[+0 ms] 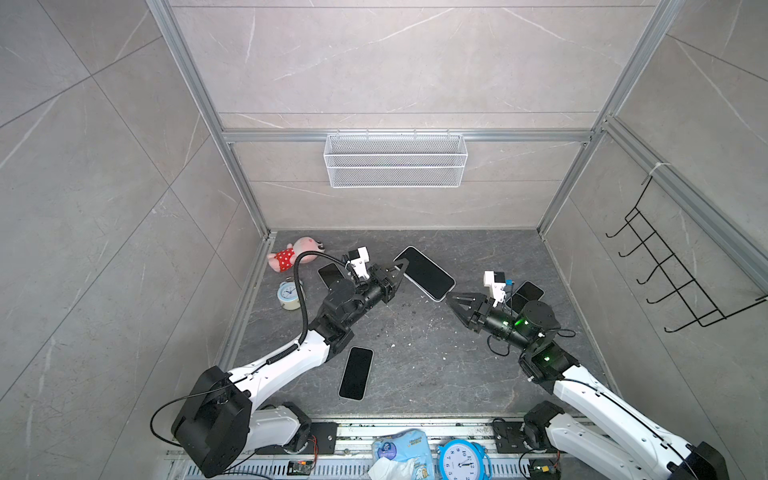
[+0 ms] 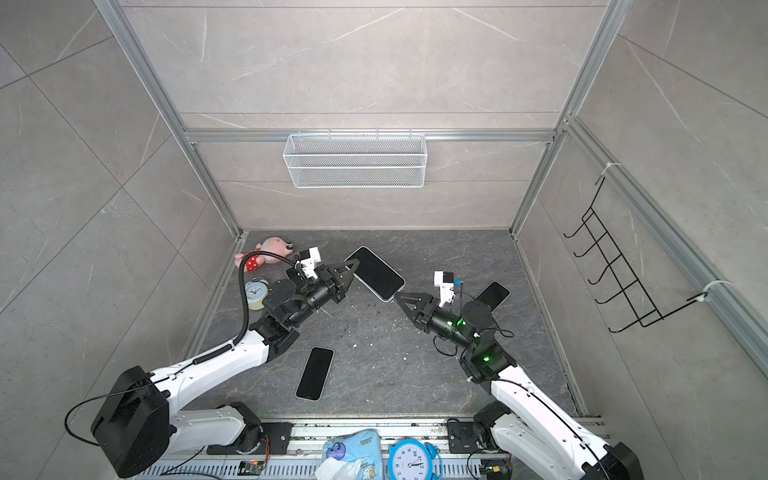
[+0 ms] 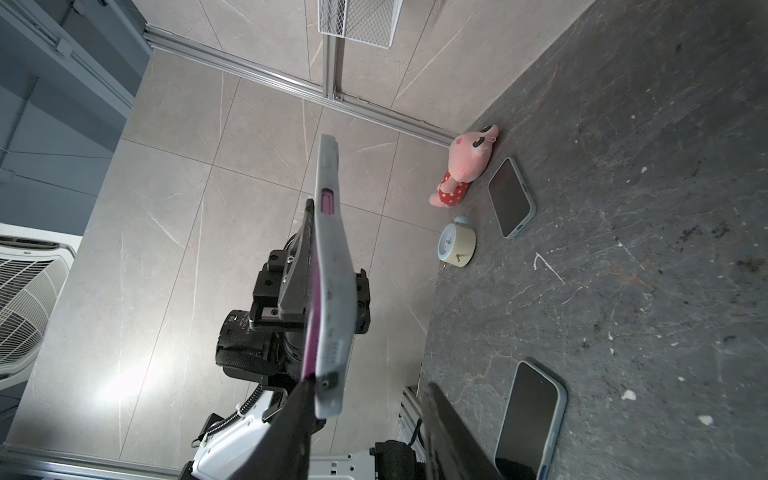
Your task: Take the phone out of the phone case
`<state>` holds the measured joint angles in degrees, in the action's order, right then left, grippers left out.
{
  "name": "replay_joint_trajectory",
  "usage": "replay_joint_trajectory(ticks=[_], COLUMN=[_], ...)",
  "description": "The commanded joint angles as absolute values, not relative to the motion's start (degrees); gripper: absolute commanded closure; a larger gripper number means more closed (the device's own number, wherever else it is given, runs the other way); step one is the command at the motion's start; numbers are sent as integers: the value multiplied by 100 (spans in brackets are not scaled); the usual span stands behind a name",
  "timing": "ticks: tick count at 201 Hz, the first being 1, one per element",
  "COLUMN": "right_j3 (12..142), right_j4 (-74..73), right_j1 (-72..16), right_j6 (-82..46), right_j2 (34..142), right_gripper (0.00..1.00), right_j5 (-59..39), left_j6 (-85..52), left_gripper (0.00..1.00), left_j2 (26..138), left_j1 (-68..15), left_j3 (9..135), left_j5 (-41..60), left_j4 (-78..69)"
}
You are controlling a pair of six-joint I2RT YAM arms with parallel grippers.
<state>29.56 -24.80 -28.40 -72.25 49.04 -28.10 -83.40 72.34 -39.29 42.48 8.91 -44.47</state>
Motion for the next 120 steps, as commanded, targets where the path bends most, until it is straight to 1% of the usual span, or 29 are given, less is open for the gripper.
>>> replay_joint_trajectory(ticks=[1,120], right_j3=[2911,2734], right_j4=[-2696,-2917], right_j1=[-2873,-2874], right_j6=[-7254,-7280], right_j2=[4868,5045], right_gripper=[55,59], right_j5=[-2814,-2777], left_j6=[-8351,-8362], left_gripper=[100,100], left_j2=[7236,7208], left_j1=[-3962,-4017], left_j3=[4338,4333], left_j5=[831,748], left_j4=[-5271,-5397])
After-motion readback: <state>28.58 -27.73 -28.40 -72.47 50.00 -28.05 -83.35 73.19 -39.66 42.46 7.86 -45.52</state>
